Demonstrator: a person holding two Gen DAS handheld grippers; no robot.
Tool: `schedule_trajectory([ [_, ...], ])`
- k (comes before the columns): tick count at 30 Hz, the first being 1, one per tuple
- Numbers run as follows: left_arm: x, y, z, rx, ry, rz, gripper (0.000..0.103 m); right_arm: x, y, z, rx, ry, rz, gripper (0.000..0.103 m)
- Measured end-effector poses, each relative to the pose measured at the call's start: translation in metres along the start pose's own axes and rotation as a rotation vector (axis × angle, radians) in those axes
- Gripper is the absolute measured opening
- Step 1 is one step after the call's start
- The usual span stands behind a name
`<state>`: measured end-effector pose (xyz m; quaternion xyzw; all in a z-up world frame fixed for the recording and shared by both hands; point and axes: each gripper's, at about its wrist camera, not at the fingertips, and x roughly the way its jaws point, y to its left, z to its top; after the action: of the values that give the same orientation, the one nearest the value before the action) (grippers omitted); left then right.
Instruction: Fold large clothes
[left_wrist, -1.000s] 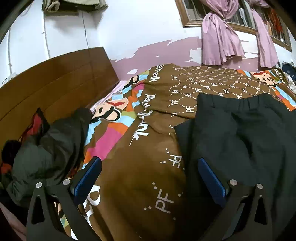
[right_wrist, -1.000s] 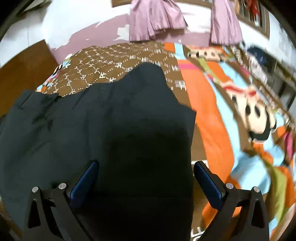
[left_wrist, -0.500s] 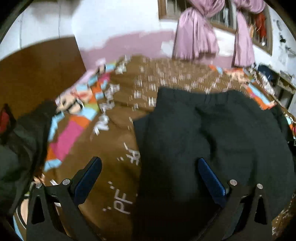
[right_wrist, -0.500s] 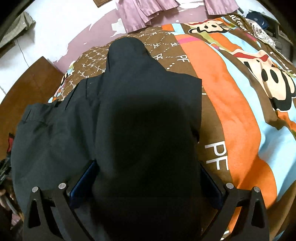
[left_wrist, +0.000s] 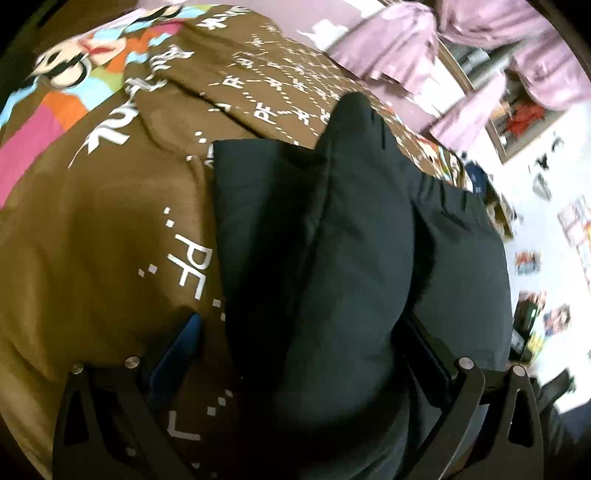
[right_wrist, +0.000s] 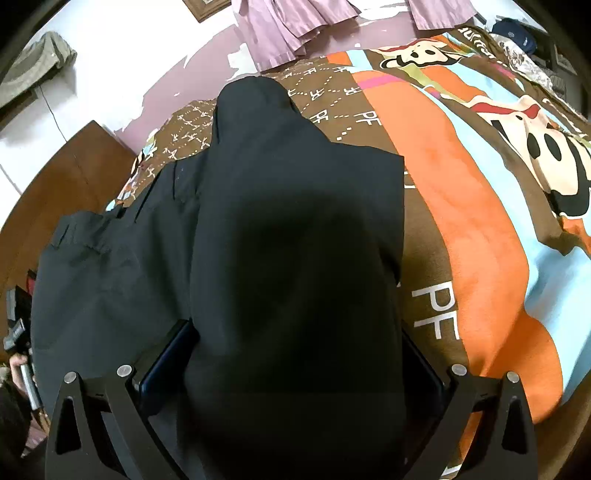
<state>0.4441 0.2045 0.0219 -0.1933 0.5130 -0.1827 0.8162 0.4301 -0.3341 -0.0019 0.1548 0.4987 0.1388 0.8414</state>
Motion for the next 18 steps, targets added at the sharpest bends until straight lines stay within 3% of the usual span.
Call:
schedule_trajectory([
  [5, -0.002, -0.007, -0.003, 0.074, 0.037, -0.081, 0.102, -0.005, -0.003, 0.002, 0.064, -0.006, 0.115, 0.103],
  [7, -0.003, -0.011, -0.006, 0.090, 0.046, -0.104, 0.101, -0.004, 0.001, 0.002, 0.053, 0.003, 0.124, 0.101],
  [9, -0.003, -0.014, -0.007, 0.090, 0.047, -0.100, 0.100, -0.005, 0.004, 0.002, 0.037, 0.005, 0.106, 0.080],
  [11, -0.005, -0.018, -0.008, 0.079, 0.034, -0.110, 0.090, -0.008, 0.005, 0.002, 0.042, 0.004, 0.106, 0.063],
  [12, -0.007, -0.020, -0.008, 0.067, 0.022, -0.118, 0.078, -0.010, 0.005, 0.002, 0.046, 0.001, 0.114, 0.052],
  [15, -0.009, -0.033, -0.009, 0.086, -0.012, -0.087, 0.059, -0.019, 0.014, 0.004, 0.007, -0.027, 0.120, 0.032],
  [18, -0.012, -0.044, -0.011, 0.118, -0.076, -0.100, 0.036, -0.030, 0.037, 0.006, -0.096, -0.080, 0.094, 0.021],
])
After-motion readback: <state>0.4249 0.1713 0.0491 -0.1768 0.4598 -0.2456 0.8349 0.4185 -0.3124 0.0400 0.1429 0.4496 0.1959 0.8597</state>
